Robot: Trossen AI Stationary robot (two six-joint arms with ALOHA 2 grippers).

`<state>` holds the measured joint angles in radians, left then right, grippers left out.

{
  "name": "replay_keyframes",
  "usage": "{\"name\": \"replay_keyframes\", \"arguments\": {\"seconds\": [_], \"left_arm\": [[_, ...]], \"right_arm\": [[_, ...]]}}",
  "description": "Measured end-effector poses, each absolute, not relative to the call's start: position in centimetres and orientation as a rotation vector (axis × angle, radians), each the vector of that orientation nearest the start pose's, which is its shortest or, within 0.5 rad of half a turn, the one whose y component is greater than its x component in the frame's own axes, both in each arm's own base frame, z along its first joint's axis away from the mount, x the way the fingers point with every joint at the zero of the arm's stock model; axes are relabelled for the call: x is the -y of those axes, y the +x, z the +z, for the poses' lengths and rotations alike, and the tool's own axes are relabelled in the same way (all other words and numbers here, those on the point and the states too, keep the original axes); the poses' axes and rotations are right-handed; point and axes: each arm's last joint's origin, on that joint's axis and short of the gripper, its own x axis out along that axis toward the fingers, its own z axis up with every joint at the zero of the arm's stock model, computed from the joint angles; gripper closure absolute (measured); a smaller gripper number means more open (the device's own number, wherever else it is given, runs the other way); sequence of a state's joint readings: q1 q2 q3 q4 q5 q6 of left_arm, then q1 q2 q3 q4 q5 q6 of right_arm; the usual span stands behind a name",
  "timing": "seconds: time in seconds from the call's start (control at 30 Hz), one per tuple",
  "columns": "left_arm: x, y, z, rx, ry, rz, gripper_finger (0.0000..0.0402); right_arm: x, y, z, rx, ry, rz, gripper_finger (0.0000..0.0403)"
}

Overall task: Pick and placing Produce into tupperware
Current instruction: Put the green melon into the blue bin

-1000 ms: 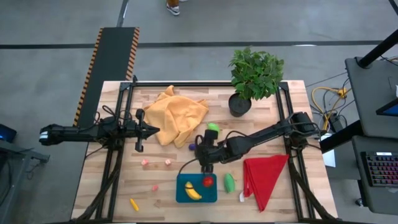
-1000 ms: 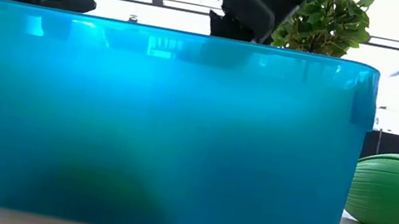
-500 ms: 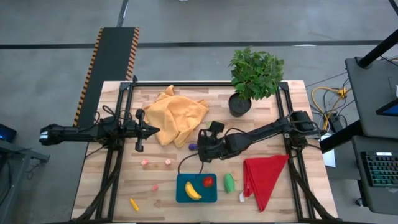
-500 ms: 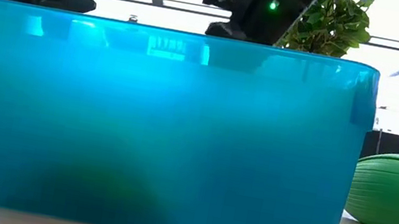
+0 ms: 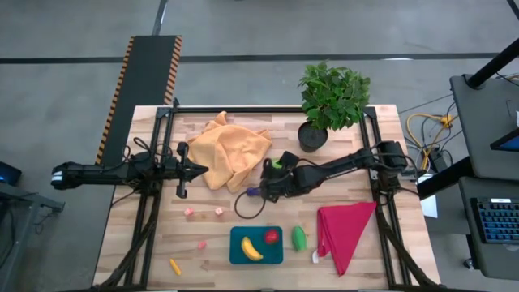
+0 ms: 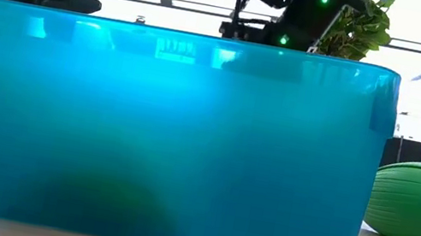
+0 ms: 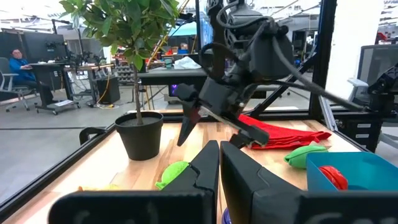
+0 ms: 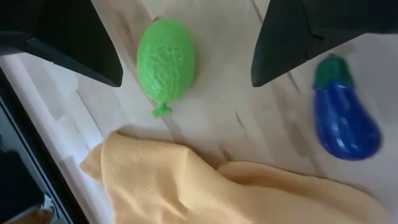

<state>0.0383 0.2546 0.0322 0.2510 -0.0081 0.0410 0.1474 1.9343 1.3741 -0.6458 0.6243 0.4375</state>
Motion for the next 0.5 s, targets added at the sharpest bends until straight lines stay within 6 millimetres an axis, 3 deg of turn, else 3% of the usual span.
{"name": "replay_keyframes", "arguments": {"seconds": [0.5], "left_arm": [[-0.5, 11.3, 17.7, 0.027, 0.041, 0.046, 0.0402]], "right_arm": [[-1.5, 37.5, 16.3, -1.059, -0.017, -0.679, 0.0049]]}}
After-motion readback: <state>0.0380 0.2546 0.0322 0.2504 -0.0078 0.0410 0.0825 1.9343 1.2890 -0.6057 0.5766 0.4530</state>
